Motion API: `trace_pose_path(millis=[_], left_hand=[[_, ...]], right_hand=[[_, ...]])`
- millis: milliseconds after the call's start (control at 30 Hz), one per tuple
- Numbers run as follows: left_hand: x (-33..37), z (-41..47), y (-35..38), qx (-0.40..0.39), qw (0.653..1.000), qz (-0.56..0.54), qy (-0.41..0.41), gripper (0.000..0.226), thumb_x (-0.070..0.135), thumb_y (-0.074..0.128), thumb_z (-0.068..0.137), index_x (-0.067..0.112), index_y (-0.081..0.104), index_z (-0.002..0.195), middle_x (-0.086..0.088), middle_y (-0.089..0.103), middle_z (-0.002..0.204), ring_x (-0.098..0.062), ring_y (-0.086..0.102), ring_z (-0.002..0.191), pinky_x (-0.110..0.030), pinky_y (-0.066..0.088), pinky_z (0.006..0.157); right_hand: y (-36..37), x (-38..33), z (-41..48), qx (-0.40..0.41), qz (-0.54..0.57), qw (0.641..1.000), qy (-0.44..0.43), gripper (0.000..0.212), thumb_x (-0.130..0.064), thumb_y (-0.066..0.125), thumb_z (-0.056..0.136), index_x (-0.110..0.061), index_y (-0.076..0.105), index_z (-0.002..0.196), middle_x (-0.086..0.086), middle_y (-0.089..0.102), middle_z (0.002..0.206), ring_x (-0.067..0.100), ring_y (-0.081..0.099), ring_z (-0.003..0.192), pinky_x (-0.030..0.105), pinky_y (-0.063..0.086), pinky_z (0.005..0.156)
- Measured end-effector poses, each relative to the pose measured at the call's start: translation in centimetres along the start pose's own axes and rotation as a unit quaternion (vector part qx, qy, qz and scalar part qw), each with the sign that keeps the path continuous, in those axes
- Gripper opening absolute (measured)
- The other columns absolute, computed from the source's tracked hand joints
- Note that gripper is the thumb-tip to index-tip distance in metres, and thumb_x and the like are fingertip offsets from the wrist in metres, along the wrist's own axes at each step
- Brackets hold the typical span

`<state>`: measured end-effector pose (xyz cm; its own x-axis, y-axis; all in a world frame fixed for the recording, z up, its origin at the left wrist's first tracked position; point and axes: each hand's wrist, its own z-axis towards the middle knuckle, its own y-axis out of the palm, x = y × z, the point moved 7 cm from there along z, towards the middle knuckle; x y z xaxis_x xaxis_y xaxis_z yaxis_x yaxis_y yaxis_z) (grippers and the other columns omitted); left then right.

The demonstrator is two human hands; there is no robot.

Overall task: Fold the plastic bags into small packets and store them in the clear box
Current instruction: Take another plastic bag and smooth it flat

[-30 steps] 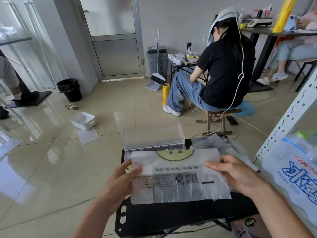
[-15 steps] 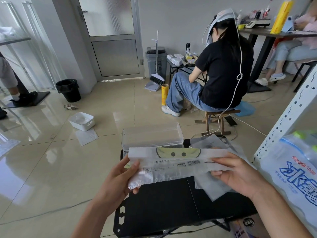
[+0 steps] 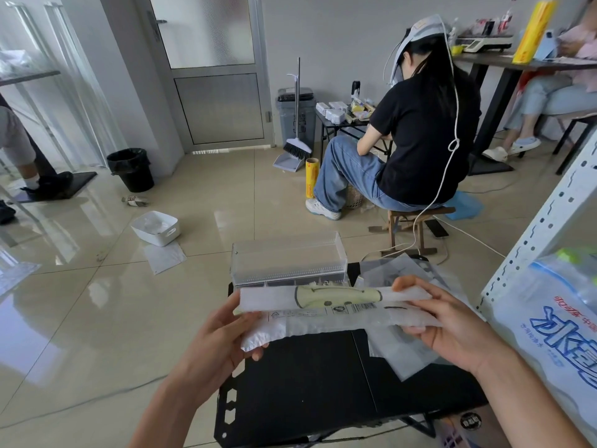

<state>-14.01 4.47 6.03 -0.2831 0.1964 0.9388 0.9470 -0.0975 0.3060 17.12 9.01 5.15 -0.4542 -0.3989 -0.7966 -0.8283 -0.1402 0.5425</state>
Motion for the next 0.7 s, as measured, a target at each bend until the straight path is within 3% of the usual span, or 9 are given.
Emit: trace_pose_path(millis=[67, 133, 200, 267, 333, 467, 533, 600, 700], left_hand=[[0.2, 0.1, -0.1, -0.021, 1.000, -0.009, -0.008, 0.032, 0.009, 0.055, 0.095, 0.003, 0.072, 0.122, -0.015, 0.069, 0.098, -0.022, 0.056, 0.069, -0.030, 0.046, 0.055], [0.0, 0.1, -0.6, -0.045, 0.997, -0.056, -0.030, 0.053, 0.026, 0.064, 0.078, -0.008, 0.068, 0.119, -0.021, 0.065, 0.099, -0.028, 0.055, 0.074, -0.036, 0.045, 0.061], [-0.4, 0.2, -1.1, -0.027, 0.996, -0.072, -0.050, 0.056, 0.042, 0.070, 0.077, -0.005, 0.067, 0.106, -0.019, 0.064, 0.096, -0.031, 0.058, 0.078, -0.039, 0.044, 0.065], [-0.8, 0.6, -1.7, 0.016, 0.998, 0.045, -0.034, 0.055, 0.055, 0.071, 0.082, 0.001, 0.063, 0.091, -0.010, 0.063, 0.087, -0.026, 0.061, 0.077, -0.039, 0.045, 0.066], [-0.6, 0.7, -1.9, 0.056, 0.985, 0.161, 0.011, 0.047, 0.046, 0.084, 0.077, 0.008, 0.063, 0.094, -0.006, 0.067, 0.087, -0.025, 0.064, 0.076, -0.041, 0.046, 0.069], [-0.7, 1.0, -2.7, 0.103, 0.985, 0.136, 0.023, 0.065, 0.023, 0.095, 0.065, 0.028, 0.066, 0.123, -0.016, 0.077, 0.109, -0.037, 0.075, 0.098, -0.049, 0.057, 0.090], [-0.9, 1.4, -2.5, 0.104, 0.992, 0.068, 0.002, 0.063, 0.009, 0.091, 0.072, 0.014, 0.067, 0.130, -0.020, 0.076, 0.114, -0.038, 0.075, 0.105, -0.048, 0.059, 0.095], [-1.5, 1.6, -1.8, 0.076, 0.996, -0.009, -0.035, 0.043, -0.003, 0.076, 0.084, -0.006, 0.067, 0.125, -0.027, 0.073, 0.119, -0.043, 0.071, 0.112, -0.045, 0.059, 0.098], [-3.4, 2.0, -2.3, 0.084, 0.992, -0.041, -0.085, 0.039, 0.000, 0.066, 0.091, -0.017, 0.059, 0.125, -0.039, 0.061, 0.127, -0.052, 0.059, 0.124, -0.051, 0.056, 0.103]], right_hand=[[0.3, -0.3, -0.2, -0.002, 0.026, 1.000, -0.009, 0.026, -0.011, 0.049, 0.095, -0.001, 0.073, 0.093, 0.017, 0.062, 0.091, 0.019, 0.056, 0.062, 0.026, 0.048, 0.048], [0.1, -0.6, -0.2, 0.013, 0.036, 0.999, -0.012, 0.035, -0.020, 0.047, 0.092, 0.001, 0.073, 0.085, 0.017, 0.064, 0.089, 0.024, 0.060, 0.067, 0.031, 0.049, 0.053], [0.2, -0.8, -0.2, 0.013, -0.011, 1.000, -0.010, 0.038, -0.029, 0.051, 0.094, 0.001, 0.071, 0.084, 0.017, 0.064, 0.091, 0.028, 0.062, 0.077, 0.034, 0.051, 0.060], [0.2, -0.5, 0.1, 0.001, -0.125, 0.992, -0.013, 0.033, -0.036, 0.068, 0.091, -0.003, 0.069, 0.087, 0.014, 0.064, 0.095, 0.027, 0.065, 0.086, 0.032, 0.056, 0.068], [0.0, -0.4, 0.4, 0.018, -0.258, 0.966, -0.032, 0.033, -0.033, 0.085, 0.079, -0.010, 0.071, 0.097, 0.010, 0.064, 0.094, 0.023, 0.066, 0.086, 0.030, 0.057, 0.071], [-0.5, -0.7, 0.7, 0.064, -0.282, 0.954, -0.079, 0.059, -0.012, 0.086, 0.076, -0.028, 0.067, 0.129, 0.014, 0.075, 0.097, 0.028, 0.075, 0.096, 0.025, 0.058, 0.074], [-0.5, -0.8, 0.8, 0.069, -0.261, 0.960, -0.079, 0.055, -0.010, 0.085, 0.074, -0.019, 0.070, 0.126, 0.017, 0.077, 0.106, 0.030, 0.075, 0.102, 0.028, 0.061, 0.078], [-0.3, -0.5, 0.9, 0.069, -0.246, 0.964, -0.069, 0.045, -0.007, 0.084, 0.072, -0.005, 0.074, 0.116, 0.019, 0.078, 0.105, 0.030, 0.076, 0.099, 0.026, 0.062, 0.072], [-1.0, 0.6, 1.1, 0.083, -0.244, 0.966, -0.041, 0.040, -0.002, 0.083, 0.073, 0.002, 0.073, 0.111, 0.022, 0.078, 0.105, 0.027, 0.077, 0.094, 0.024, 0.061, 0.070]])
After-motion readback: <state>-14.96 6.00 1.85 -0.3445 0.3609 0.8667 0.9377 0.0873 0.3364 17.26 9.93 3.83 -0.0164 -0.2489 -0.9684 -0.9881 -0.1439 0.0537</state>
